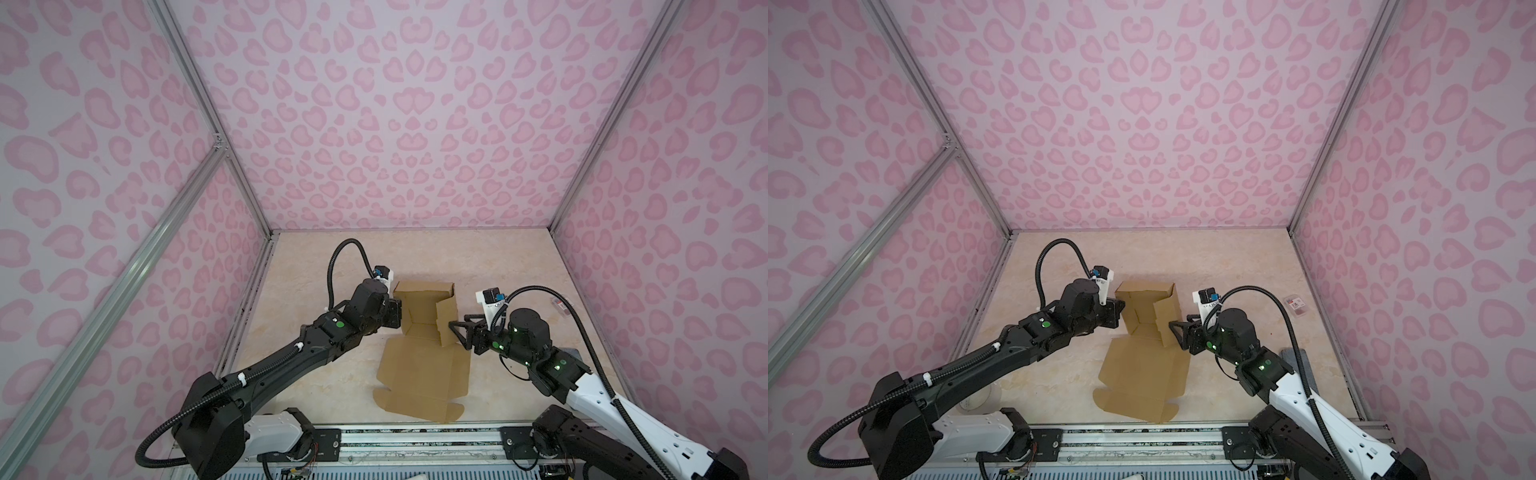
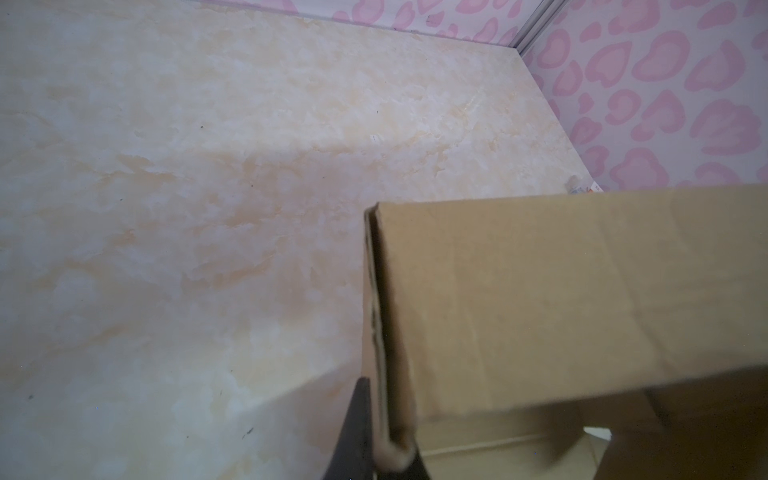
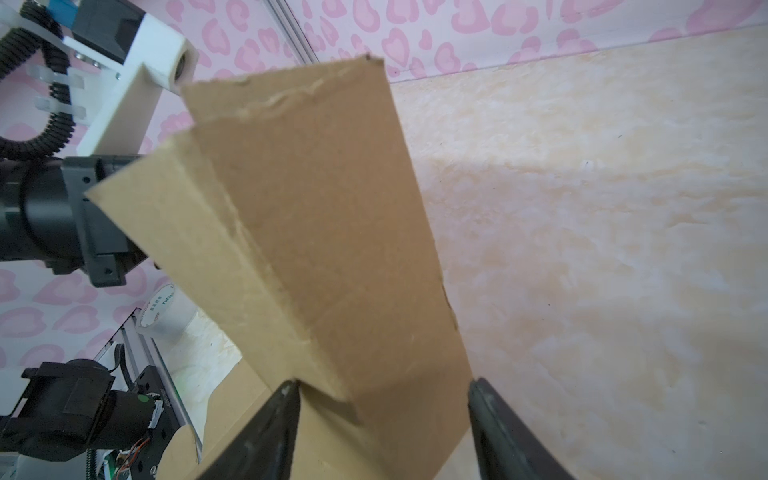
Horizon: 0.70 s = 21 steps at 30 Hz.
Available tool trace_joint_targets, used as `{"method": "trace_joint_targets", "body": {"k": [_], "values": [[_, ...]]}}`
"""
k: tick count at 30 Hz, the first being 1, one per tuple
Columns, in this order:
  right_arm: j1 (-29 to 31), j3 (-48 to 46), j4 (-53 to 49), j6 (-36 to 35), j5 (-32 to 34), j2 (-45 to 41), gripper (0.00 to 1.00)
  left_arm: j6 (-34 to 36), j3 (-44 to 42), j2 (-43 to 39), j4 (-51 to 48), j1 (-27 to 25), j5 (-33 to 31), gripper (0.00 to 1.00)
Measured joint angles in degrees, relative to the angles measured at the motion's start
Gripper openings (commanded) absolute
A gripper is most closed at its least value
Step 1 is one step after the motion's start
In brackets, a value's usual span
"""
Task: Fold the paper box
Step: 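Grasp and raise the far side wall with the right gripper toward the left gripper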
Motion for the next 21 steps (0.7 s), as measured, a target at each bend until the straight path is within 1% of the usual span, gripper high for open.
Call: {"method": "trace_joint_targets", "body": {"k": [3,7,12,17,21], "values": [[0.39,-0.28,0.46,-0.02,1.88,0.92,0.65,0.02,-0.61,0.02,0.0,-0.9,-1.4,0.0],[1.6,-1.03,1.11,0.11,3.41,3.13,0.64,0.52,-1.05,0.68,0.17,-3.89,-5.75,0.0],[2.82,-1.84,2.12,0.11,6.54,4.76,0.62,1.25,-2.08,1.22,1.25,-7.72,-12.76,0.0],[3.56,-3.26,3.13,0.13,9.7,4.98,0.61,1.99,-3.45,1.22,2.89,-11.13,-21.11,0.0],[4.07,-5.05,4.57,0.44,11.82,5.07,0.58,2.16,-4.92,1.18,4.46,-13.73,-26.6,0.0]]}}
